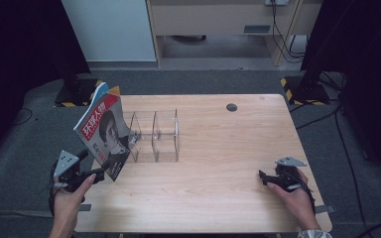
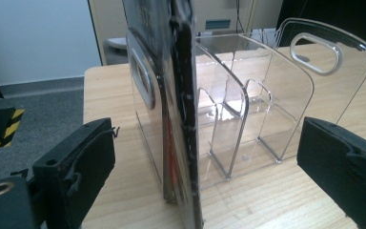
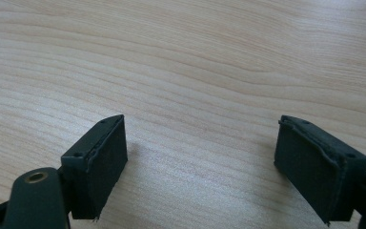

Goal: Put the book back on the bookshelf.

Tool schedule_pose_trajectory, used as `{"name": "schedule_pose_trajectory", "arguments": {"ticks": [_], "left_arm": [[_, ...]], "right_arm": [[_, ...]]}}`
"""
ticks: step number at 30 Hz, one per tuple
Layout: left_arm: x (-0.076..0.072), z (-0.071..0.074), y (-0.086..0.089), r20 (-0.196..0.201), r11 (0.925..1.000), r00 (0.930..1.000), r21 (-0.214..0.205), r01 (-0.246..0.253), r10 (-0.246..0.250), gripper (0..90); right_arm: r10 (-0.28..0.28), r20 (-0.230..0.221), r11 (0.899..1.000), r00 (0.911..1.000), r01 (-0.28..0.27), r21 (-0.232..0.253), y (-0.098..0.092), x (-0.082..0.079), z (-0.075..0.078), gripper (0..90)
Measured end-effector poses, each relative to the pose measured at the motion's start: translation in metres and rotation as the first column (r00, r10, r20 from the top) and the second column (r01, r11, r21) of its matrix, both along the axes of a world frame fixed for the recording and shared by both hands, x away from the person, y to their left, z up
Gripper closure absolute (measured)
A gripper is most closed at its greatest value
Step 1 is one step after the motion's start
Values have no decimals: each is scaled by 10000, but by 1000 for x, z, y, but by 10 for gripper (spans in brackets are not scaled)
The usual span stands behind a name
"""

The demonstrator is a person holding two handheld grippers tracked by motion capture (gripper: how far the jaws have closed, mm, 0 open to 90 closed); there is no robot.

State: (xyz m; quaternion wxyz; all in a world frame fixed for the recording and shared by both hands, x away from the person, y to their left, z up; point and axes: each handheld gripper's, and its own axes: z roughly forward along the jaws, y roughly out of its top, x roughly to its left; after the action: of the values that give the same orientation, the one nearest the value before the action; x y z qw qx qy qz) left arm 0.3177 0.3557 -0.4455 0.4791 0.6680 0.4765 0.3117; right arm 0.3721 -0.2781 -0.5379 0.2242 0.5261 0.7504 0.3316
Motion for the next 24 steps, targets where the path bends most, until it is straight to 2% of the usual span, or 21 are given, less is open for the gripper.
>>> {"name": "schedule_pose_trajectory", "arguments": {"ticks": [10, 24], "left_arm": [[-6, -9, 0, -288, 9998, 9995, 167, 126, -121, 55], [-26, -22, -2, -604, 9988, 9975, 296, 389, -371, 65]], "right_arm": [[13, 19, 10000, 10000, -13, -18, 0, 0, 0, 185], [-7, 6, 10000, 10000, 7, 8, 0, 0, 0, 185]]}}
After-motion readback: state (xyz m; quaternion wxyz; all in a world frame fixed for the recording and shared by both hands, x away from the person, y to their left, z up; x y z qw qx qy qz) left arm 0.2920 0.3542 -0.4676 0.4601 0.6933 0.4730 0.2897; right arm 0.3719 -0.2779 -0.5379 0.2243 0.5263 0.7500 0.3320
